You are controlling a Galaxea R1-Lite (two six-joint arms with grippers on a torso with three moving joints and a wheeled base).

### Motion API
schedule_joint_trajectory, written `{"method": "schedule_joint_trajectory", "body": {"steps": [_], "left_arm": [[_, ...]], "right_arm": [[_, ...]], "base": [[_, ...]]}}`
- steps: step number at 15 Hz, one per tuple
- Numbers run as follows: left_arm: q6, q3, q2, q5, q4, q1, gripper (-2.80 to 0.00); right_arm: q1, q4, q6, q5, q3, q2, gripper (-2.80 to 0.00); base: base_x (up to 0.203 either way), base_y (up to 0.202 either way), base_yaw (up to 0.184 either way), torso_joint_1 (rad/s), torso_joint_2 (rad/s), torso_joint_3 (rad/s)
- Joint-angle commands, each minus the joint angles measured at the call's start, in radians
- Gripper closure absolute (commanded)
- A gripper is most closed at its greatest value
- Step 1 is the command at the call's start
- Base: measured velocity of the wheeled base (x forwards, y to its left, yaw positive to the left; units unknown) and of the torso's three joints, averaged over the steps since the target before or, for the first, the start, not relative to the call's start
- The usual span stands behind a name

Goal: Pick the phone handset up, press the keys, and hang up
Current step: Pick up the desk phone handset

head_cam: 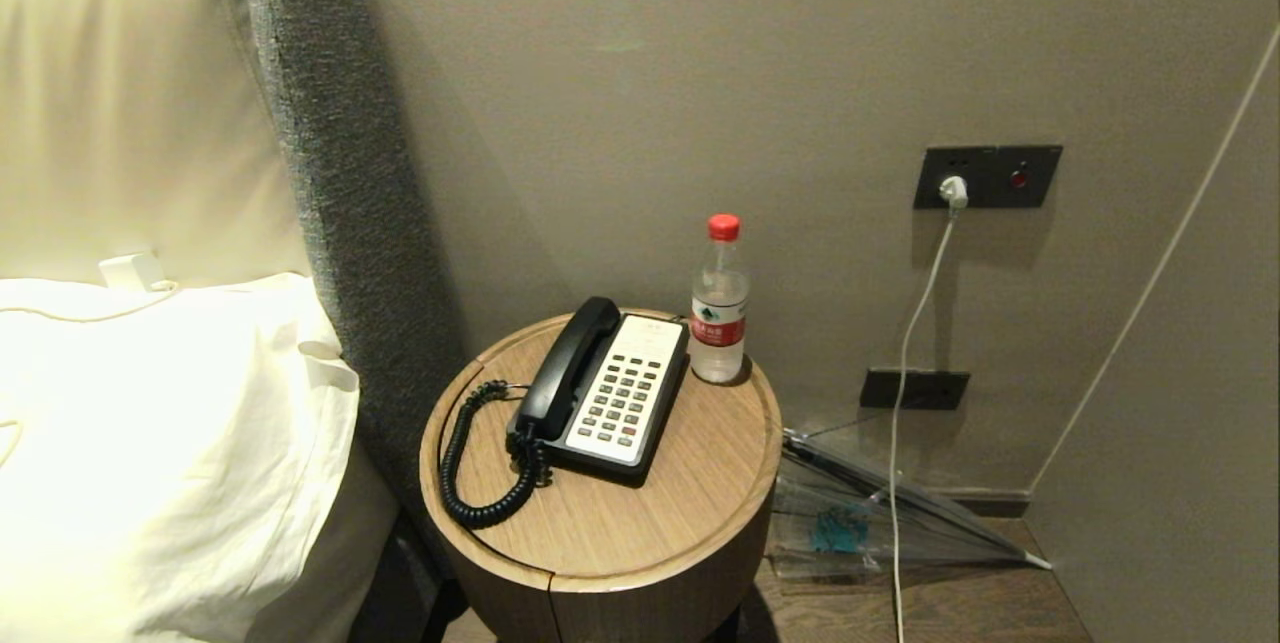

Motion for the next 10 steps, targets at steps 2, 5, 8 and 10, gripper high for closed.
{"method": "schedule_joint_trajectory", "body": {"steps": [2, 5, 8, 10], "left_arm": [[0.0, 0.0, 0.0, 0.0, 0.0, 0.0, 0.0], [0.0, 0.0, 0.0, 0.0, 0.0, 0.0, 0.0], [0.002, 0.0, 0.0, 0.0, 0.0, 0.0, 0.0], [-0.001, 0.0, 0.0, 0.0, 0.0, 0.0, 0.0]], "right_arm": [[0.0, 0.0, 0.0, 0.0, 0.002, -0.013, 0.0], [0.0, 0.0, 0.0, 0.0, 0.002, -0.013, 0.0], [0.0, 0.0, 0.0, 0.0, 0.002, -0.013, 0.0], [0.0, 0.0, 0.0, 0.0, 0.002, -0.013, 0.0]], "base": [[0.0, 0.0, 0.0, 0.0, 0.0, 0.0], [0.0, 0.0, 0.0, 0.0, 0.0, 0.0], [0.0, 0.0, 0.0, 0.0, 0.0, 0.0], [0.0, 0.0, 0.0, 0.001, 0.0, -0.014]]}}
